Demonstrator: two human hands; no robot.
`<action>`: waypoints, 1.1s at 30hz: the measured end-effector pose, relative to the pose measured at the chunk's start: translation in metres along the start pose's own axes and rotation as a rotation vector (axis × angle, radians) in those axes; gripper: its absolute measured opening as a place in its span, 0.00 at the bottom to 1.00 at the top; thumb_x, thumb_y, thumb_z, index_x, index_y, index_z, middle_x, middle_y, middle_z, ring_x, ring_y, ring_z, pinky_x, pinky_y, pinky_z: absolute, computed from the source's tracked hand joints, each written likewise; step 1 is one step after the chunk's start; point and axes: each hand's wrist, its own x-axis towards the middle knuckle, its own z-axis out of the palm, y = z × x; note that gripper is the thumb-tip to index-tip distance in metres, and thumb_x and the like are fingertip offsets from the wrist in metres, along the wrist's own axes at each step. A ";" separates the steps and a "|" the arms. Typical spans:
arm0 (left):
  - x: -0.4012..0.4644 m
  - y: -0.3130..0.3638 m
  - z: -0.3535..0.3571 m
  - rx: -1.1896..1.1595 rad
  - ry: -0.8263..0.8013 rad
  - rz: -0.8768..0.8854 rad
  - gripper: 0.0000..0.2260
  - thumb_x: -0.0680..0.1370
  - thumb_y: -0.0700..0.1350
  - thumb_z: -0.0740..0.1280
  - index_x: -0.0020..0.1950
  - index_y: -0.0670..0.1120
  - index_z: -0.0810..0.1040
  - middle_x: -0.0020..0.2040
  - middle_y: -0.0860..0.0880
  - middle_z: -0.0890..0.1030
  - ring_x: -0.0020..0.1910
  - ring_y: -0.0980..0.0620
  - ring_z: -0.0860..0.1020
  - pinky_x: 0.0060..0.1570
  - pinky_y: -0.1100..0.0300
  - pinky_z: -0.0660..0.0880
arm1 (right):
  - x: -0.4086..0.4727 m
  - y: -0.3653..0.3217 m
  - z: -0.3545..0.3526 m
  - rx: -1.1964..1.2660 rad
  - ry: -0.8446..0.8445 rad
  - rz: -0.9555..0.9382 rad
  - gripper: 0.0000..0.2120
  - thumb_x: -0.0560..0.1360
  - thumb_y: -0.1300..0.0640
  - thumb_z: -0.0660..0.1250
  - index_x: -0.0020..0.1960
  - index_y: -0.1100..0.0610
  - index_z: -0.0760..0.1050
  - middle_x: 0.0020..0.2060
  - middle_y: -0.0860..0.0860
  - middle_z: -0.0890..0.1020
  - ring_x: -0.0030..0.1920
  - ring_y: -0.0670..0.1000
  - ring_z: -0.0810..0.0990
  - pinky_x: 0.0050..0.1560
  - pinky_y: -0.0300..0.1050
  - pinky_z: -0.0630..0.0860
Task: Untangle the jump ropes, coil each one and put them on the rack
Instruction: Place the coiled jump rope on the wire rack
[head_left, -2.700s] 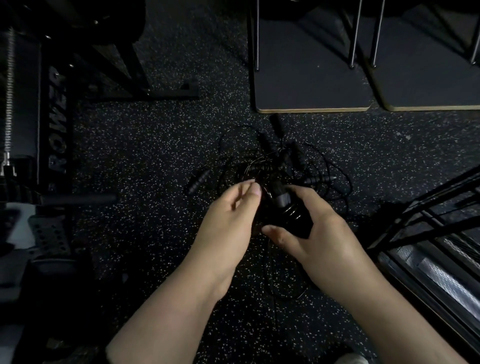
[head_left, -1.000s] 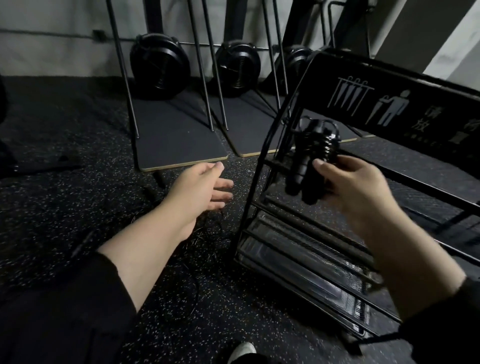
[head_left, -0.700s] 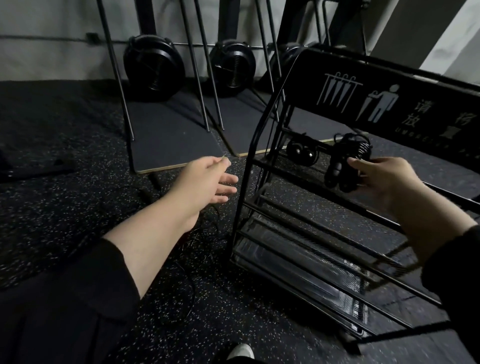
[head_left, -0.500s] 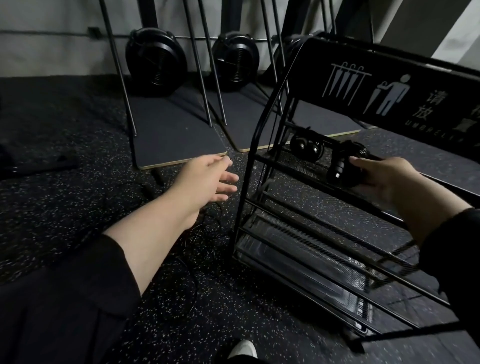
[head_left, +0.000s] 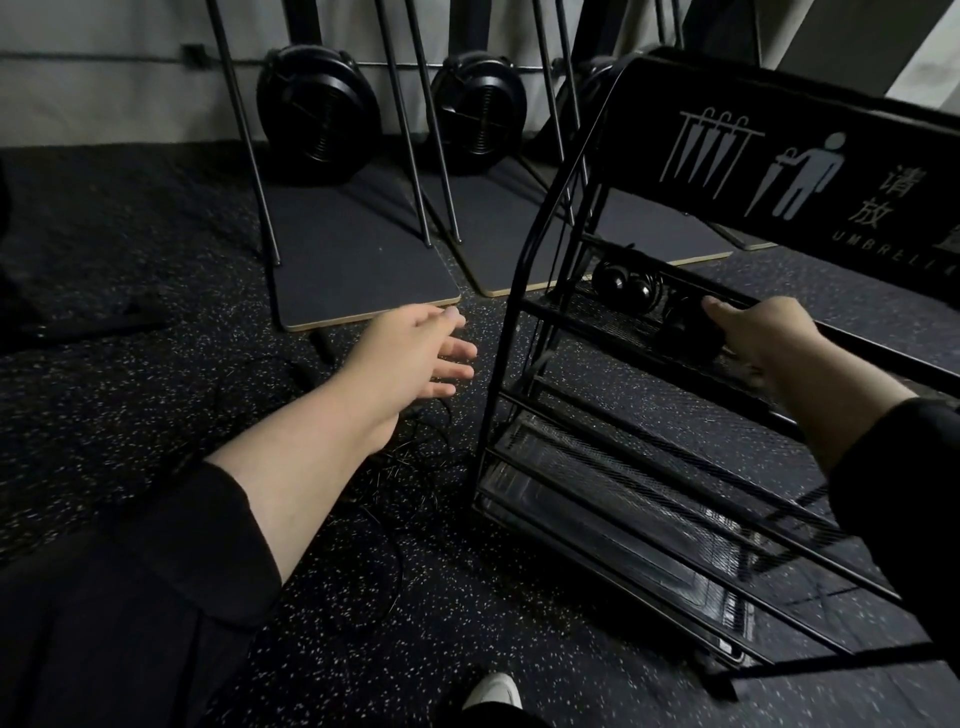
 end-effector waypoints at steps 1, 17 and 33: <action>-0.001 0.000 -0.001 -0.003 0.004 0.000 0.11 0.86 0.49 0.60 0.61 0.45 0.78 0.54 0.41 0.86 0.46 0.47 0.85 0.50 0.50 0.81 | -0.001 -0.001 0.000 -0.025 0.006 -0.002 0.27 0.77 0.36 0.69 0.40 0.61 0.71 0.32 0.58 0.76 0.31 0.57 0.75 0.35 0.49 0.71; -0.011 -0.014 -0.071 -0.094 0.275 0.015 0.13 0.86 0.53 0.60 0.54 0.48 0.81 0.53 0.45 0.86 0.54 0.43 0.85 0.55 0.46 0.82 | -0.196 -0.096 0.071 0.474 -0.121 -0.764 0.17 0.84 0.50 0.62 0.48 0.60 0.82 0.35 0.55 0.82 0.31 0.47 0.73 0.31 0.44 0.67; -0.011 -0.191 -0.250 -0.224 0.581 -0.222 0.14 0.87 0.52 0.57 0.56 0.47 0.80 0.53 0.46 0.85 0.51 0.49 0.85 0.47 0.55 0.81 | -0.295 -0.054 0.344 0.340 -0.681 -0.264 0.09 0.84 0.50 0.64 0.48 0.49 0.80 0.37 0.56 0.82 0.36 0.54 0.79 0.39 0.53 0.81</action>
